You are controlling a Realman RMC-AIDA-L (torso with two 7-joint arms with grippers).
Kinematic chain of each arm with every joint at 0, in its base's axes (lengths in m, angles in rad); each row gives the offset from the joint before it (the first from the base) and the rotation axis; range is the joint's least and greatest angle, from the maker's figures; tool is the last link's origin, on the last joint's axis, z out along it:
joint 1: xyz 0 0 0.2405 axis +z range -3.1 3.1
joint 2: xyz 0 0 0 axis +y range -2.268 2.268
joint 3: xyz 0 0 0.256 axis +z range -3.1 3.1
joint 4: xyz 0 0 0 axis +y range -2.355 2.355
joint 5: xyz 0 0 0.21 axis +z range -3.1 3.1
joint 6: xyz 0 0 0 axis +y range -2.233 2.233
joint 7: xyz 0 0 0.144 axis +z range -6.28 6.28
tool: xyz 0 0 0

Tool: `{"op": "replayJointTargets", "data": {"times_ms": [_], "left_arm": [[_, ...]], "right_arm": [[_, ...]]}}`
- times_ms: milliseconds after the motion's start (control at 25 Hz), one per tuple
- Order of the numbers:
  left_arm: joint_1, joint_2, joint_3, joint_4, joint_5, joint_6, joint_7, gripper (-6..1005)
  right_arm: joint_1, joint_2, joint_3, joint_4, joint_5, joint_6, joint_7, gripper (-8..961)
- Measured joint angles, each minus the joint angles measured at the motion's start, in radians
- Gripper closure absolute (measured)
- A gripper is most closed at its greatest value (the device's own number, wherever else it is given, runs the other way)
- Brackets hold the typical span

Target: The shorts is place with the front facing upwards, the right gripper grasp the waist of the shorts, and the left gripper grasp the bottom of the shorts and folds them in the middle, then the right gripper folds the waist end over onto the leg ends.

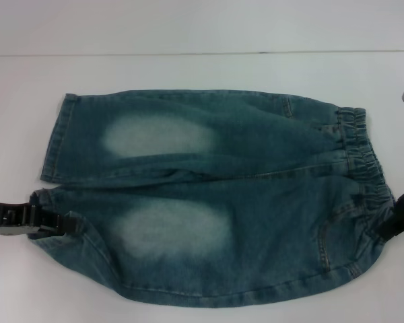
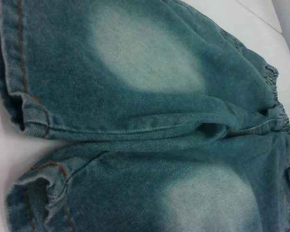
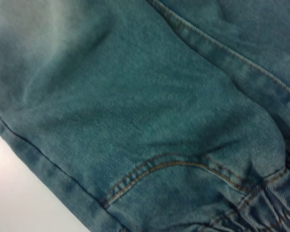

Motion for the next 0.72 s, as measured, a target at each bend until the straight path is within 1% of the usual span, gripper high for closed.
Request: {"op": "replayJointTargets", "data": {"times_ms": [80,480,560,600,640,720], "left_arm": [[0.000,0.000,0.000,0.000,0.000,-0.001,0.000,972],[0.003,0.001,-0.002,0.000,-0.005,-0.002,-0.003,973],[0.002,0.003,-0.003,-0.002,-0.021,-0.001,-0.003,973],[0.002,0.006,-0.003,-0.009,-0.038,0.002,-0.002,973],[0.002,0.009,-0.005,-0.013,-0.053,0.004,-0.002,973],[0.002,0.015,-0.014,-0.017,-0.078,0.005,-0.001,973]], "right_arm": [[0.000,0.000,0.001,0.000,0.011,-0.001,-0.003,398],[0.000,-0.001,0.003,0.000,0.021,-0.002,-0.009,839],[-0.002,-0.002,0.008,-0.001,0.027,0.001,-0.010,892],[-0.005,-0.002,0.026,-0.008,0.031,0.004,-0.014,919],[-0.005,-0.002,0.026,-0.008,0.031,0.004,-0.014,917],[-0.008,-0.002,0.070,-0.012,0.037,0.006,-0.023,913]]}}
